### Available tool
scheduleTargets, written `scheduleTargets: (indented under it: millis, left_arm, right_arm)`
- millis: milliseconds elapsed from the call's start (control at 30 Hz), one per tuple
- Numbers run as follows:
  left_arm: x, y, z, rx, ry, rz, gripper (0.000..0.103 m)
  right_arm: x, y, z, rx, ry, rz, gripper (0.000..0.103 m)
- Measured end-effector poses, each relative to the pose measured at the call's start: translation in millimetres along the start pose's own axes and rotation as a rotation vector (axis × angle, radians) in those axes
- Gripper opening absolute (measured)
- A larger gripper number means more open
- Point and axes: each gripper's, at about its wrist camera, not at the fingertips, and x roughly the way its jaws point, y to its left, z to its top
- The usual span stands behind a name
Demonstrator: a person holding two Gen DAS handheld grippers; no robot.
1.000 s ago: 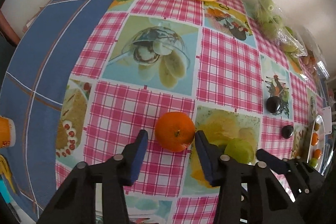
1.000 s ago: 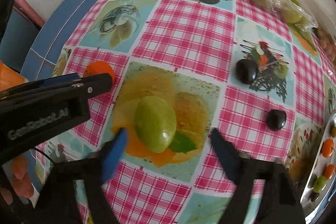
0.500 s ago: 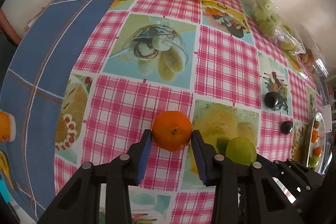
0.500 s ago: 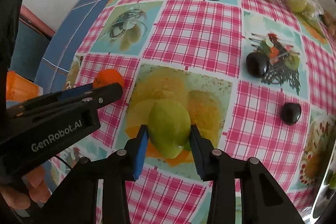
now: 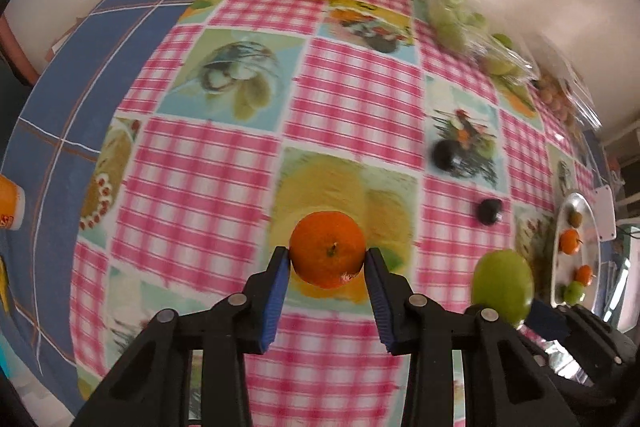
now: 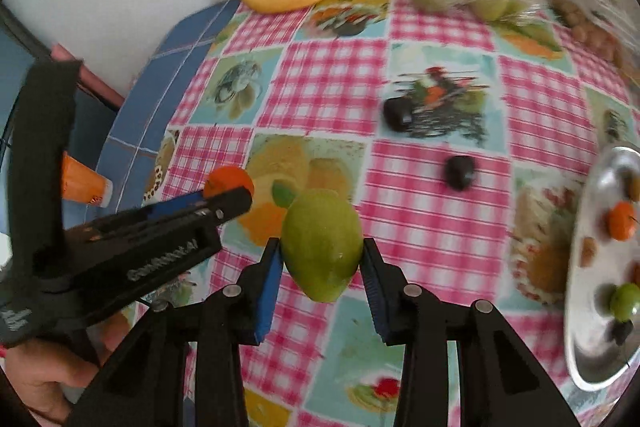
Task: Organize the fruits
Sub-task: 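Carry the orange and the green pear toward the steel bowl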
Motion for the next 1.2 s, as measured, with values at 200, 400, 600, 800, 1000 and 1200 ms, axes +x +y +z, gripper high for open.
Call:
scheduleTargets:
  millis: [200, 400, 600, 800, 1000, 1200]
  left_arm:
    - [-6, -43, -9, 0.017, -0.021, -0.005, 0.041]
    - [-6, -78, -13, 0.035, -0.047, -0.007, 0.041]
    - [0, -102, -22, 0.070, -0.061, 0.011, 0.041]
    - [0, -116, -25, 0.086, -0.070, 0.007, 0.041]
    - [-7, -137, -27, 0.118, -0.090, -0.013, 0.041]
    - [-10, -161, -33, 0.167, -0.098, -0.027, 0.041]
  right_arm:
    - [-30, -38, -11, 0.068, -0.048, -0.037, 0.041]
    - [-51, -80, -20, 0.148, -0.085, -0.084, 0.041]
    - [-72, -115, -23, 0.215, -0.121, -0.129, 0.041]
    - [-84, -142, -26, 0.280, -0.137, -0.152, 0.041]
    - [-95, -164, -32, 0.339, -0.148, -0.181, 0.041]
    - [-105, -191, -43, 0.422, -0.158, -0.202, 0.041]
